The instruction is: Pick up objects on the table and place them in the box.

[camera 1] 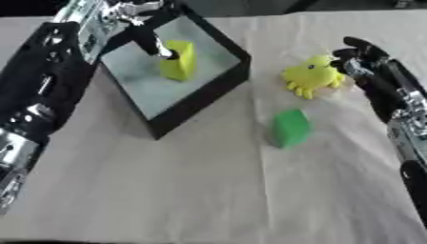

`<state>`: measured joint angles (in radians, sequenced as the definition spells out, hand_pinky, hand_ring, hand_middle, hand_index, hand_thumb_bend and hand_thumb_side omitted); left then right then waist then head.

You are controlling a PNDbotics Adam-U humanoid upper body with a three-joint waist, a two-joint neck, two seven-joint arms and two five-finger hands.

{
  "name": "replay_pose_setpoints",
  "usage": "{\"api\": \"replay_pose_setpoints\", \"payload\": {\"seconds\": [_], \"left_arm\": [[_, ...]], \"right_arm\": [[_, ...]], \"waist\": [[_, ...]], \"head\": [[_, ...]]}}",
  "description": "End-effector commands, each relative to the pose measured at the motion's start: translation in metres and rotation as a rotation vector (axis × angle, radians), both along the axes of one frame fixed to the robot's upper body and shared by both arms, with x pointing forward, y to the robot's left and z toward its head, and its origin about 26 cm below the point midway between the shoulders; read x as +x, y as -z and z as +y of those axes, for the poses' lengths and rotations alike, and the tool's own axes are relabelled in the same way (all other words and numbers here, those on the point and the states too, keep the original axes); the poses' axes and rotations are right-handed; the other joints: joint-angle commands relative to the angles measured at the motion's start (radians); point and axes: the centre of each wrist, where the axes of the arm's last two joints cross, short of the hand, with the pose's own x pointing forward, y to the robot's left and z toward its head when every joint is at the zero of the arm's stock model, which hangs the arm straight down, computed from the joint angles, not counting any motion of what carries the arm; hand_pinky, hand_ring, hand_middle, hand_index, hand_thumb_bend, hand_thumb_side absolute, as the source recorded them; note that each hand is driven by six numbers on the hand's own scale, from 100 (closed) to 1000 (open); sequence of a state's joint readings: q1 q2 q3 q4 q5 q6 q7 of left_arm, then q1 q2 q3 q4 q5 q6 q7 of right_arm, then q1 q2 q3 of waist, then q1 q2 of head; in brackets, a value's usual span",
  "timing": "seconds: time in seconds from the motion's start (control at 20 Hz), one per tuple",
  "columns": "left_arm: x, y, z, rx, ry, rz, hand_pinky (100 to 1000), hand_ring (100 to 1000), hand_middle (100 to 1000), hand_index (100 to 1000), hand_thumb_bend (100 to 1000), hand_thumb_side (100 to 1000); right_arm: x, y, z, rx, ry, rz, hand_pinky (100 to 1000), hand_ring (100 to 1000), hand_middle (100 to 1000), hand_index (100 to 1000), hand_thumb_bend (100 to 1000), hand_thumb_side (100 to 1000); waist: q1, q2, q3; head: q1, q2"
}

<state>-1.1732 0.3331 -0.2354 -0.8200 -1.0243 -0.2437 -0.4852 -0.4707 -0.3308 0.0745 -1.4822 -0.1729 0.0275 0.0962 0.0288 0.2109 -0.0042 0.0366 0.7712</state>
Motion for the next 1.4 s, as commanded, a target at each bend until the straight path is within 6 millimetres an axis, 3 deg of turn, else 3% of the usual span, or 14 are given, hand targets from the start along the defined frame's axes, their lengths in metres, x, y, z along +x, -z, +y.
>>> {"api": "replay_pose_setpoints", "payload": {"seconds": [0.05,0.4,0.6,0.8,1.05,1.2,1.4], "left_arm": [[0.000,-0.013,0.005,-0.027,-0.002,-0.051,832,831,826,908,518,471],[-0.020,-0.053,0.029,-0.273,0.023,-0.128,814,760,772,856,343,455],[-0.048,-0.079,0.068,-0.405,-0.006,-0.182,822,742,771,842,296,457],[-0.090,-0.094,0.109,-0.480,-0.035,-0.272,834,754,778,849,271,467],[-0.145,-0.080,0.140,-0.768,-0.058,-0.358,832,716,773,849,218,528],[-0.170,-0.057,0.144,-0.977,-0.081,-0.388,827,693,761,839,196,565],[-0.189,-0.024,0.147,-1.220,-0.154,-0.385,825,675,748,826,188,613]], "right_arm": [[0.000,-0.010,0.000,-0.006,-0.007,-0.030,902,779,747,900,100,442],[0.000,-0.013,-0.007,-0.017,0.013,-0.042,903,780,748,900,100,422],[0.001,-0.021,-0.019,-0.038,0.051,-0.069,903,782,750,900,100,405],[0.001,-0.031,-0.032,-0.067,0.087,-0.099,903,784,751,900,100,386],[0.001,-0.045,-0.042,-0.110,0.104,-0.142,903,786,753,899,100,365],[0.001,-0.054,-0.047,-0.158,0.090,-0.165,904,789,756,900,100,358],[-0.001,-0.067,-0.050,-0.277,0.030,-0.200,906,801,768,904,139,336]], "waist": [[-0.001,-0.015,0.000],[0.003,-0.024,0.016],[0.003,-0.030,0.030],[0.000,-0.034,0.044],[-0.010,-0.035,0.056],[-0.019,-0.035,0.060],[-0.030,-0.036,0.065]], "head": [[0.001,-0.001],[-0.024,-0.001],[-0.041,-0.001],[-0.057,-0.001],[-0.068,-0.001],[-0.073,-0.001],[-0.075,-0.001]]}}
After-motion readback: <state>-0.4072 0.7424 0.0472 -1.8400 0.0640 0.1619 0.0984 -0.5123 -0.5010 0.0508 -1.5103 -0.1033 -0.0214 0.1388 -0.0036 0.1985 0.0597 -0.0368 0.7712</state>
